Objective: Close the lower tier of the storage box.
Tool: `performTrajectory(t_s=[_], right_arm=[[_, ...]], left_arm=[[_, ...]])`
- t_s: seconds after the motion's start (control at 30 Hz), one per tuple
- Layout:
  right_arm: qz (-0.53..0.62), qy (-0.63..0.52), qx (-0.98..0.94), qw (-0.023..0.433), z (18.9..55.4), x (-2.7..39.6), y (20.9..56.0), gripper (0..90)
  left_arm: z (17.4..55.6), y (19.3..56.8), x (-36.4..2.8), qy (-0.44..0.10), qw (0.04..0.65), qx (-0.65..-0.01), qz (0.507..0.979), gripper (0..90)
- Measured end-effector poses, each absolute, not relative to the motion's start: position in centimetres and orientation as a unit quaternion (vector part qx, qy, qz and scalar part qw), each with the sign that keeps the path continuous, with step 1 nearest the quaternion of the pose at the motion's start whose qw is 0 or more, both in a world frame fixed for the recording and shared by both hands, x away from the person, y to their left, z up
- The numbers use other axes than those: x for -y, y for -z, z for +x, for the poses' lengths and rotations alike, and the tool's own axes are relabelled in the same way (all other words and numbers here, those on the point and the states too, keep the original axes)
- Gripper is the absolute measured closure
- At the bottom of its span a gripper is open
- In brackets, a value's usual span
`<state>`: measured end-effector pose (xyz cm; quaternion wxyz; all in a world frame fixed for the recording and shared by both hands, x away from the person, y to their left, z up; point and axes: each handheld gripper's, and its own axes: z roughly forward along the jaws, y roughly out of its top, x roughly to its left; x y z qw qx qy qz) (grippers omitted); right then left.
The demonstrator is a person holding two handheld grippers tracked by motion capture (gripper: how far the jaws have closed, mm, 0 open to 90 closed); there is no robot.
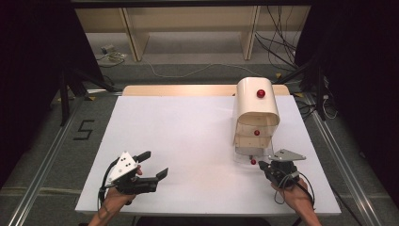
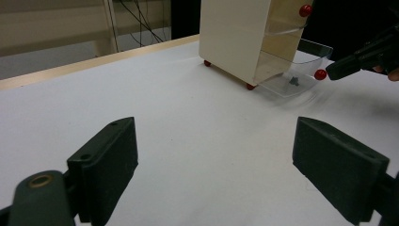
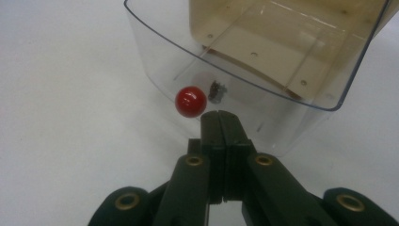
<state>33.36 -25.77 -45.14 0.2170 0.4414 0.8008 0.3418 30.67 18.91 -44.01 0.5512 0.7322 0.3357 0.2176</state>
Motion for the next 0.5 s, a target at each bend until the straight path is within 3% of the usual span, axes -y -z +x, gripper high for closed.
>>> performTrajectory(t_s=[0.5], right_arm=[[0.444,-0.341,-0.799,0.220,33.57,25.76,45.23,90.0]], left_arm=[[30.67,44.00,-18.96,-0.217,0.552,-0.336,0.732,14.3]])
